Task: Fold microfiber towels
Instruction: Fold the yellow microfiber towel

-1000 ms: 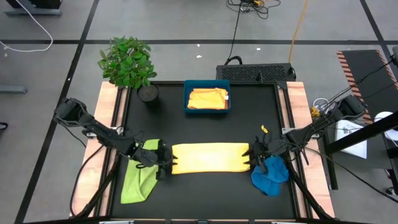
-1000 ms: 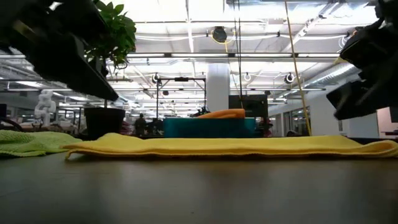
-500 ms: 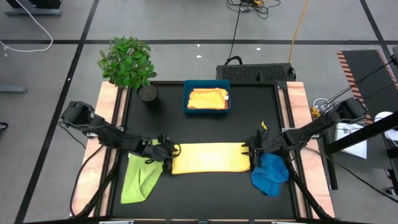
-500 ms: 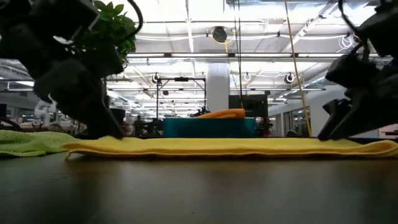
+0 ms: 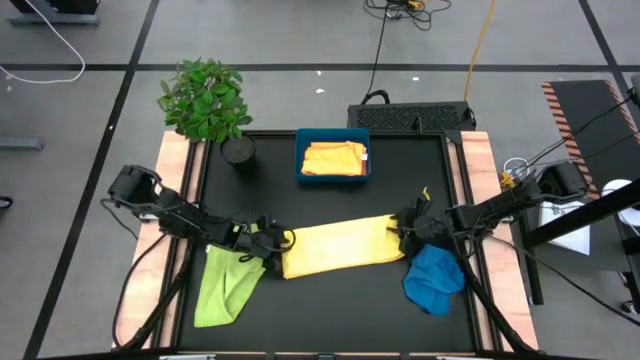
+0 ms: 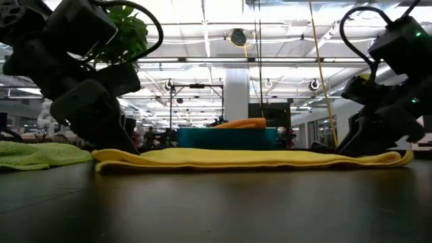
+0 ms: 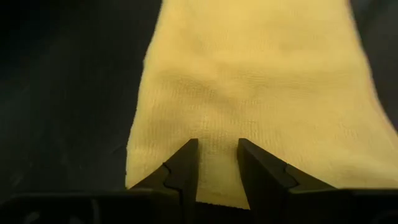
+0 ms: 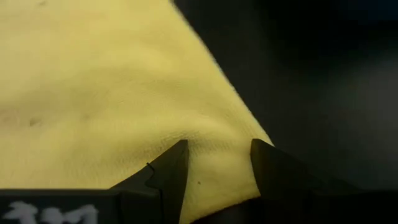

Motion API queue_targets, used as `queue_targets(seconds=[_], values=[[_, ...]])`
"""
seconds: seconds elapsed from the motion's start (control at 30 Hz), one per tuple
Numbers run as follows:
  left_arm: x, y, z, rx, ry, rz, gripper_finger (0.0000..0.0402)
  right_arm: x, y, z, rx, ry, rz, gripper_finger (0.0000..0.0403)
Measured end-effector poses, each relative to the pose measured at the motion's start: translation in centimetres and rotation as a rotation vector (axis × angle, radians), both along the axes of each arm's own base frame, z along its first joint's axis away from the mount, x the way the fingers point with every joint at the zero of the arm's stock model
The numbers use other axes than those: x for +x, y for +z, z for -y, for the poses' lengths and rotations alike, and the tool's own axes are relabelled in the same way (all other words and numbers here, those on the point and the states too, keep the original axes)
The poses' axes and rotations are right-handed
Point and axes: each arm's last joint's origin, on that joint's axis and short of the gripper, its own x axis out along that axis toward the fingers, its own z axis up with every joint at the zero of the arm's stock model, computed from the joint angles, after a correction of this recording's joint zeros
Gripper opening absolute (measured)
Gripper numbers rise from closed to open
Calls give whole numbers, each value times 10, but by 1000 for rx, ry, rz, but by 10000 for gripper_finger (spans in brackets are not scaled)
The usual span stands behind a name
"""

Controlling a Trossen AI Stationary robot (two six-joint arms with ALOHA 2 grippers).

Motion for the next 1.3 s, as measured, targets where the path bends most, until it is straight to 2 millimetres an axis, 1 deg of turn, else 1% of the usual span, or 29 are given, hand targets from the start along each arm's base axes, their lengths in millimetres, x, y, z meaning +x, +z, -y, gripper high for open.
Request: queue_targets(seconds=[0.17,0.3,0.5,0.63,0.73,0.83,0.9,1.1,1.3], values=[[5,5,3,-37,-39,62,115,1,1,10,-66,-104,11,169],[8,9,4,-21,-85,113,115,2,4,18,-120,-210,53,169],[14,17,6,40,-154,210,115,6,9,24,-155,-210,91,169],[13,24,6,54,-168,228,115,8,15,19,-171,-159,136,169],[12,29,5,54,-161,244,115,13,22,11,-164,-27,205,169],[13,31,1,78,-135,254,115,17,29,1,-116,136,284,169],[14,31,-3,85,-119,257,115,18,31,-4,-88,196,308,169],[15,27,-20,86,-41,206,115,20,31,-15,-51,249,252,169],[16,24,-33,68,28,176,115,27,38,-27,-60,304,169,162]])
